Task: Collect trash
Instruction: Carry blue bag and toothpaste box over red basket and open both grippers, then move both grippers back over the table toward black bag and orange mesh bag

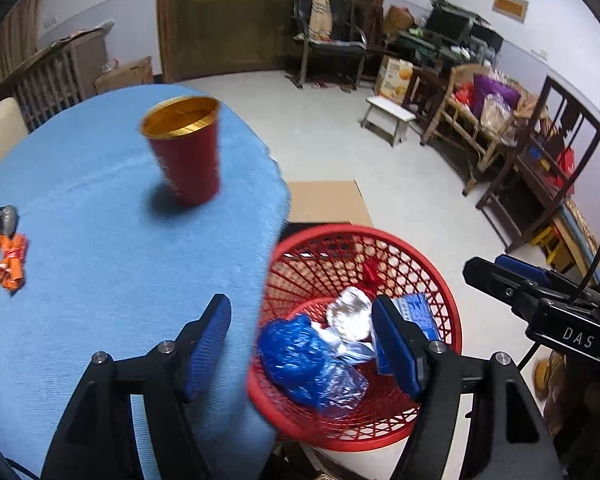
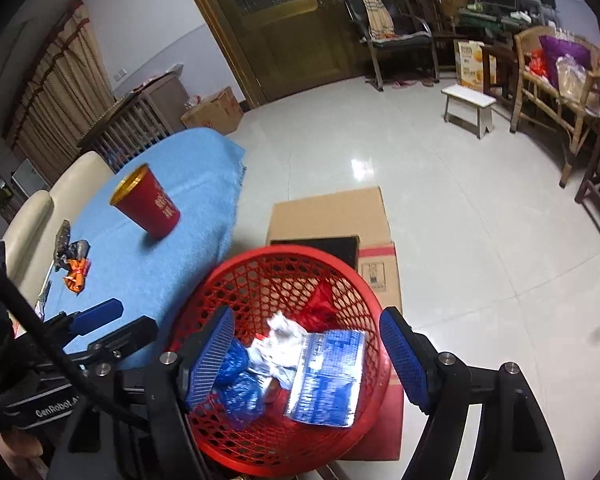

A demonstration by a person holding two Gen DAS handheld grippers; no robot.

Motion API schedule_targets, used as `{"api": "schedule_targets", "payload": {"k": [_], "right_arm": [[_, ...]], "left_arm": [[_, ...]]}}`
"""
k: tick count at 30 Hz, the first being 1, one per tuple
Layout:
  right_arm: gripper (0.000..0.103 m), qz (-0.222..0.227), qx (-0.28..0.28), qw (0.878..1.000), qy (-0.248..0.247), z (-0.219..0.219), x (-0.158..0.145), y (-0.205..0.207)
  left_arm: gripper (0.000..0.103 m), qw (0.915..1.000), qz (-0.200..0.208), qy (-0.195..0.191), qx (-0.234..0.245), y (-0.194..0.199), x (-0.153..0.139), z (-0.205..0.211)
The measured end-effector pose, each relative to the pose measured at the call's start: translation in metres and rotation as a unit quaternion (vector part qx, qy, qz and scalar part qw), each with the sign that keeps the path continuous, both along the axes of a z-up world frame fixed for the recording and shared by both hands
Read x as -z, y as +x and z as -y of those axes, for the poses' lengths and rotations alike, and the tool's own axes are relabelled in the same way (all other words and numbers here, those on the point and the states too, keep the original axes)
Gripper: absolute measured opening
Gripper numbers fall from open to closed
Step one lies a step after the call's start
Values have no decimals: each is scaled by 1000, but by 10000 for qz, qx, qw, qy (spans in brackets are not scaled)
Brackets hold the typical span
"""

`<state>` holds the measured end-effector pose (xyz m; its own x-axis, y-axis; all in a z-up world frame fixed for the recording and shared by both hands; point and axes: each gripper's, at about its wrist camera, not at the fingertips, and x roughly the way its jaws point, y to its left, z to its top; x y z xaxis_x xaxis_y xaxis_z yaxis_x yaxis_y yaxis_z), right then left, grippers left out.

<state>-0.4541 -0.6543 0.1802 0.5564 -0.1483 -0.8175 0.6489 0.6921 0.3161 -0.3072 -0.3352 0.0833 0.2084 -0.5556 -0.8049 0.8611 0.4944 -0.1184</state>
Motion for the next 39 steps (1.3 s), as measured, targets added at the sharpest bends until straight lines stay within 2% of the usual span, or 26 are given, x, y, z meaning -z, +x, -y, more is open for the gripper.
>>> {"api": "schedule_targets", "payload": {"k": [6, 13, 24, 33, 39], "right_arm": [[79, 128, -344, 9991, -212, -21, -19, 18], [79, 200, -833, 9960, -247, -57, -27, 49], [79, 184, -1817, 9828, -276, -128, -33, 104], [79, 243, -2512, 9673, -245, -182, -37, 152], [79, 200, -2793, 9599, -123, -206, -28, 189]], "left_arm": [[74, 9977, 10, -334, -594, 33, -21, -46], [75, 9878, 25, -480, -1482, 73, -27, -112], [75, 9636, 21, -336, -2654, 120, -14, -193], [75, 9472, 19, -184, -3200, 143, -6, -234], [75, 9399, 49, -49, -3413, 157, 3, -253]]}}
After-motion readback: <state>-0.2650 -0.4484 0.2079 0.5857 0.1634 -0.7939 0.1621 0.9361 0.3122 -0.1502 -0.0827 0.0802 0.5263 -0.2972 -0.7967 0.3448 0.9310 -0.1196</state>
